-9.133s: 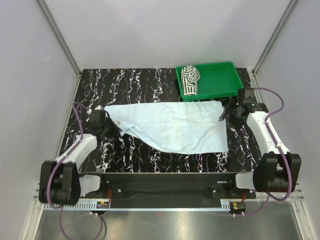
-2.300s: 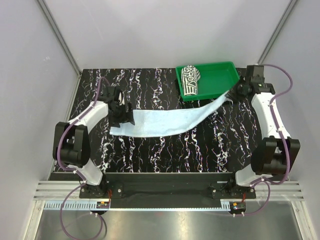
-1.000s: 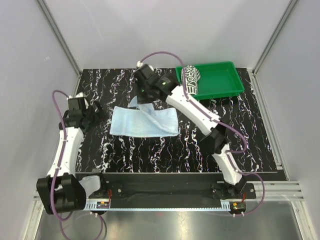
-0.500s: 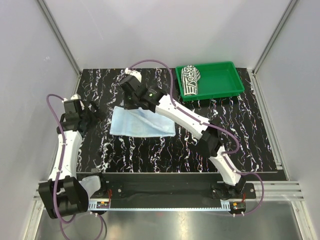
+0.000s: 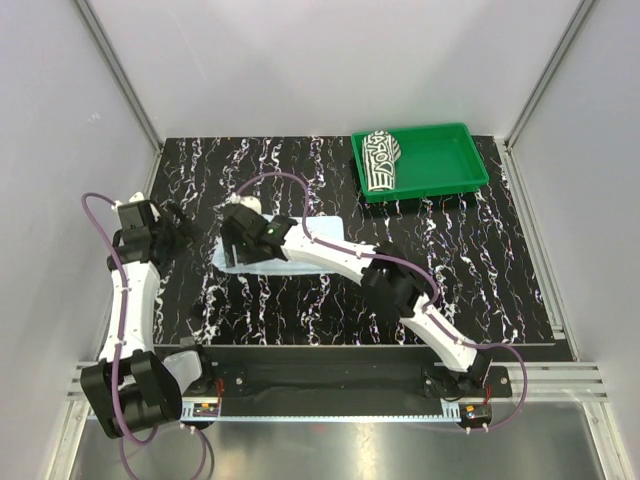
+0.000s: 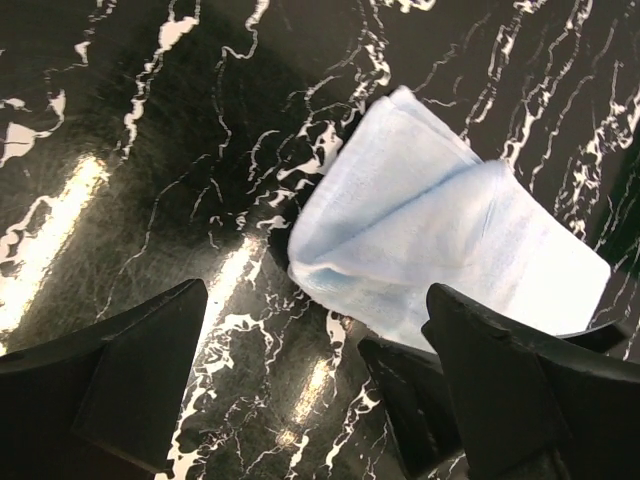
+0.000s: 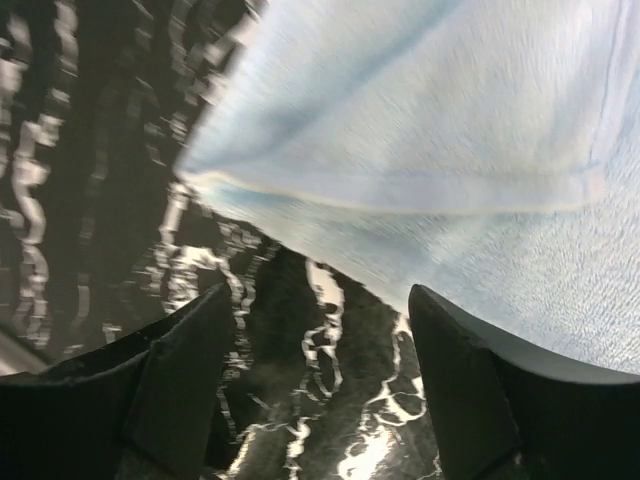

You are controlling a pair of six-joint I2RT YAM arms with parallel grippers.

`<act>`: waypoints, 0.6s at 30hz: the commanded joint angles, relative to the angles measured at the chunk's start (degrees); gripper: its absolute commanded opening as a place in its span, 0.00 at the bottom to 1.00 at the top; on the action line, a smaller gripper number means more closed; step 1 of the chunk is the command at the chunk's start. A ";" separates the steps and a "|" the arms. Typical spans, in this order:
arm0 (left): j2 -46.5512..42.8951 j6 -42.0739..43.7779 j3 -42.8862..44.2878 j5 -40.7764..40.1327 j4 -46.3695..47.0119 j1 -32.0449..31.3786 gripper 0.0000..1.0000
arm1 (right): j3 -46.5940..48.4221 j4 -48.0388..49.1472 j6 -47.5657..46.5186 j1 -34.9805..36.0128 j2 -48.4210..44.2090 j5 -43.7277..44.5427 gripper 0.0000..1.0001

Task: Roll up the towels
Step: Fold the towel

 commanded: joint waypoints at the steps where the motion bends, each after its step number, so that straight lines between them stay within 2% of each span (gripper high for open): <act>1: 0.29 -0.20 0.58 -0.46 1.44 0.84 0.99 | -4.72 6.10 0.17 0.14 -7.38 1.03 0.80; 5: -0.94 1.29 0.14 0.77 2.14 0.75 0.99 | -6.23 3.92 -1.59 -0.56 -14.67 5.07 0.86; 8: -1.29 2.17 -0.83 3.32 3.81 -0.91 0.99 | -10.08 1.27 -1.51 -2.31 -21.25 8.33 0.86; 11: 1.16 2.96 -0.13 3.50 3.29 -3.89 0.97 | -26.54 4.16 1.46 -5.38 -31.17 8.95 0.87; 13: 2.13 3.23 0.49 3.41 2.94 -5.92 0.97 | -33.79 4.08 3.40 -7.24 -38.20 9.30 0.87; 15: 3.19 4.10 1.02 2.10 2.50 -10.04 0.97 | -43.87 3.64 5.51 -10.22 -42.45 9.39 0.87; 18: 7.31 5.42 3.38 -1.06 0.48 -16.63 0.97 | -54.87 5.82 8.68 -14.26 -48.17 5.72 0.81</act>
